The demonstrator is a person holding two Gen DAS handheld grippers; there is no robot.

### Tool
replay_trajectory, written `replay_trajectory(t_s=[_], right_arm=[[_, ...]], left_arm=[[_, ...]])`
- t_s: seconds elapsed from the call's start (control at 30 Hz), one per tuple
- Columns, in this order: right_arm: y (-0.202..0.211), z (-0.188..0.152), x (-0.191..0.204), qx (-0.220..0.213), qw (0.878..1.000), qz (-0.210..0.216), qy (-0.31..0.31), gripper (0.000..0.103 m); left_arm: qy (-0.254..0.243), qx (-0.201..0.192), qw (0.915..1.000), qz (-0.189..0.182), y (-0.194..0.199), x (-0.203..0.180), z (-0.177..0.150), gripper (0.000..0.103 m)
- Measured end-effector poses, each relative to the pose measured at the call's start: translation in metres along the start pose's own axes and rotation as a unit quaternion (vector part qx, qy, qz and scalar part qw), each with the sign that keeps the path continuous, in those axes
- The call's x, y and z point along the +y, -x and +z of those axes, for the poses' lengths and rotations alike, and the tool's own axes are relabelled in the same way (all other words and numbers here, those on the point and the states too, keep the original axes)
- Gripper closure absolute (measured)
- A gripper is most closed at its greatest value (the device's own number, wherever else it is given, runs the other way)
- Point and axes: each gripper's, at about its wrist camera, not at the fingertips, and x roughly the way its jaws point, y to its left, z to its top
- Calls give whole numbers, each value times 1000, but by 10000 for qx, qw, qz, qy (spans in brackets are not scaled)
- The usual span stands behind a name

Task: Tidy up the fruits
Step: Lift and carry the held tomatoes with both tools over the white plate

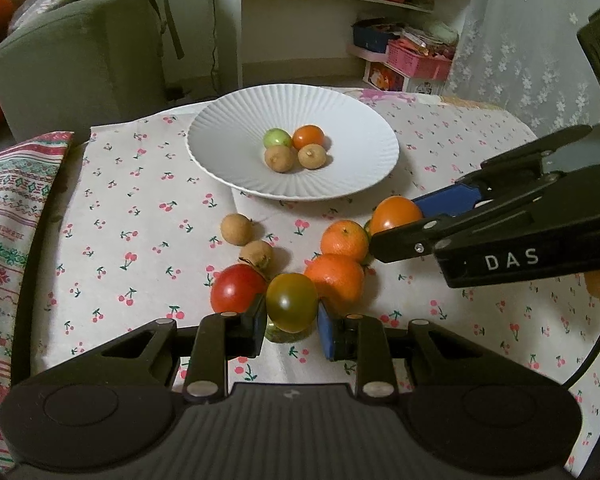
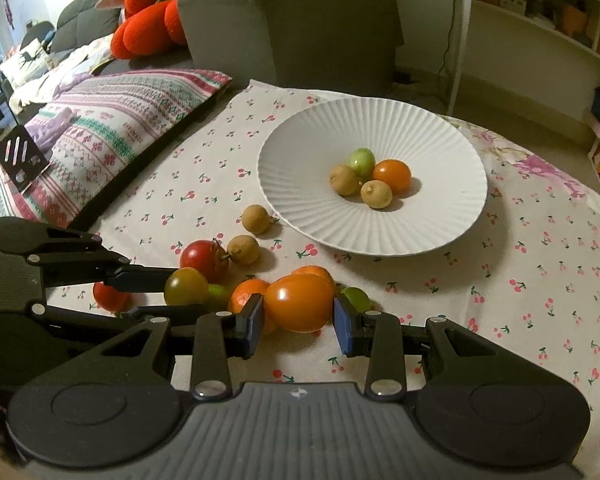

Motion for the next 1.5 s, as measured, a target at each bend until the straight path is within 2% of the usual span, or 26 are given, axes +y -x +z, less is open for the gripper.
replay_trajectory(t_s=[0.57, 0.83, 1.1, 1.5], right_arm=[[12, 6, -4, -357, 9992, -53, -173, 70], [17, 10, 1, -713, 9951, -663, -199, 70], [20, 11, 0, -866, 9912, -981, -218, 70], [20, 17, -15, -935, 9899, -1044, -225, 70]], left_arm=[[92, -322, 9988, 360, 6, 8, 15, 90], [427, -475, 9971, 402, 10, 24, 29, 90], [671, -610, 9951, 400, 7, 29, 44, 90], [807, -644, 9936, 448, -7, 37, 61, 90]])
